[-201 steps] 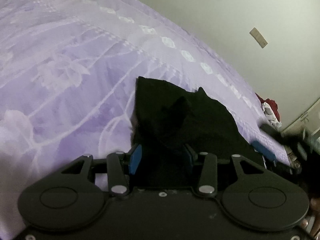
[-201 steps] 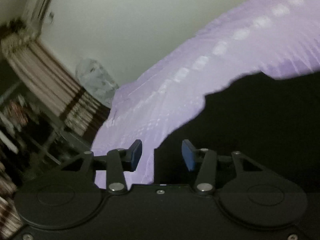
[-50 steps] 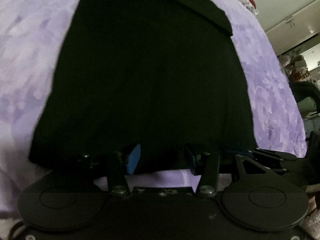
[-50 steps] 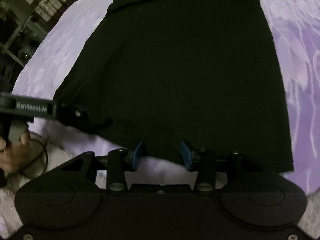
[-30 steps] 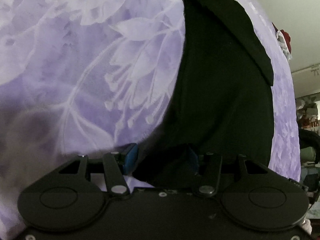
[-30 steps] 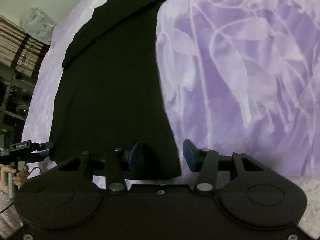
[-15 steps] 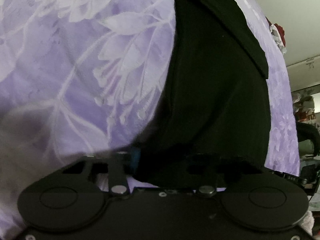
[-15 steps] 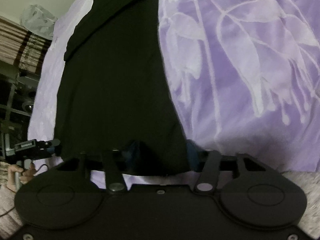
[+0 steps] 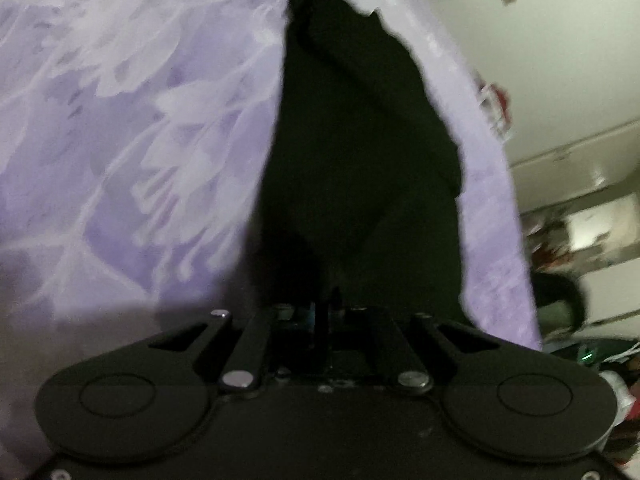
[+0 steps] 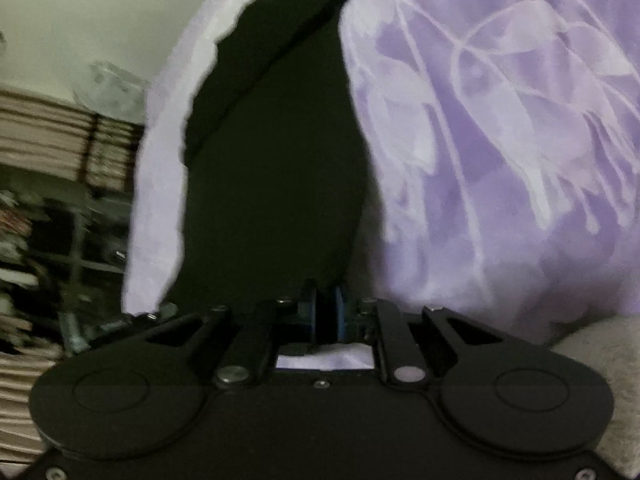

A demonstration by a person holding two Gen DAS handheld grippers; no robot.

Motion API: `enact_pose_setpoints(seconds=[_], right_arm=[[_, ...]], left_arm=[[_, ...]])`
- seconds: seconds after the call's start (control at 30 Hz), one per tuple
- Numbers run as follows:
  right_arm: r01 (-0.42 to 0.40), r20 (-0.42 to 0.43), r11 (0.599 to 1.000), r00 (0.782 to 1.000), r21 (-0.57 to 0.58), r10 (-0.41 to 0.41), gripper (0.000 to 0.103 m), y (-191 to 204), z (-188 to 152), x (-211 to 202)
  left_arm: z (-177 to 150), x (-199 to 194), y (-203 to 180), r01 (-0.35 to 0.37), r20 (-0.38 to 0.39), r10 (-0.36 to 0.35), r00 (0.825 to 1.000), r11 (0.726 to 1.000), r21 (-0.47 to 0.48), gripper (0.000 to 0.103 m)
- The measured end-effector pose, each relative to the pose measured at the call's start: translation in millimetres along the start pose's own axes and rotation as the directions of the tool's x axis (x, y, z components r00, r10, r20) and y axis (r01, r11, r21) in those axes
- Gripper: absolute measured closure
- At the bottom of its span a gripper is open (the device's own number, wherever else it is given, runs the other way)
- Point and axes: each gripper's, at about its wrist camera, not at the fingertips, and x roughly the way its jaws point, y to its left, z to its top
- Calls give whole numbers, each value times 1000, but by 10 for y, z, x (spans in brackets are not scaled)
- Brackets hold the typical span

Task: Fold small clothes
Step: 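Lift the hem with both grippers and fold it toward the collar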

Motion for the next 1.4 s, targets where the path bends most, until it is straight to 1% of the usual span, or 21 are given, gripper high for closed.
enact_pose_setpoints(seconds=[0.1,0.2,0.3,0.37,0.43,0.5,0.53,0.57,0.6,0.63,0.67,0.7,0.73,0.8,0.93,0.97,1.03,1.13,1.2,1.33,1.4], right_arm=[[-75,32,997,997,32,74,100,54,137,-28],[-115,62,993,992,34,113,100,139,370,-20],[-123,99,992,988,18,120,100,240,720,18],[-132,132,991,983,15,128,100,324,1046,60],[-144,173,990,975,8,140,100,419,1423,92],[-175,227,984,960,24,165,100,500,1878,159],[-189,255,981,951,32,175,100,520,2052,208],[-203,291,978,939,44,182,96,535,2240,274],[-205,326,977,929,58,175,94,533,2406,354],[-173,349,981,928,85,133,68,506,2552,450],[-113,360,985,931,128,59,51,478,2635,518],[-64,369,986,929,152,3,51,450,2686,547],[-34,366,988,930,152,-24,51,414,2664,581],[-43,339,991,941,129,-3,51,336,2498,603],[-23,262,998,965,61,6,51,190,1922,554],[-17,241,998,971,55,3,51,156,1793,550],[-17,208,998,978,55,5,51,102,1559,543],[-29,178,997,984,66,17,51,77,1336,626],[-15,175,998,985,66,3,51,111,1310,738],[-15,222,996,975,85,-4,51,193,1394,913],[-1,250,996,968,95,-23,51,214,1419,973]], left_arm=[[173,-7,-82,81,42,-80,996,996,-30,101],[464,25,-185,122,72,-120,990,992,-33,101],[908,103,-351,119,102,-118,988,993,-2,101],[1300,166,-482,114,132,-116,984,993,20,101],[1754,259,-643,90,171,-96,981,995,46,101],[2113,386,-729,54,218,-63,974,998,45,100],[2313,493,-751,46,233,-56,971,998,48,85],[2456,573,-729,7,228,-16,973,999,40,47],[2533,644,-712,-66,232,65,971,998,-3,41],[2546,692,-687,-128,251,135,959,991,-43,47],[2510,716,-655,-138,260,145,955,989,-44,47],[2430,720,-599,-113,263,118,957,993,-37,46],[2317,711,-518,-78,257,85,963,996,-37,46],[2015,687,-333,-42,231,52,972,998,-46,46],[1411,734,-14,-36,164,51,985,995,-97,46],[1274,753,61,-15,156,34,987,993,-121,46],[1101,778,127,34,186,-5,983,988,-153,46],[1063,826,126,75,216,-32,976,978,-193,46],[1104,878,80,102,232,-51,971,971,-214,46],[1266,1003,1,90,244,-30,969,967,-238,46],[1312,1029,-17,91,250,-26,968,964,-251,50]])
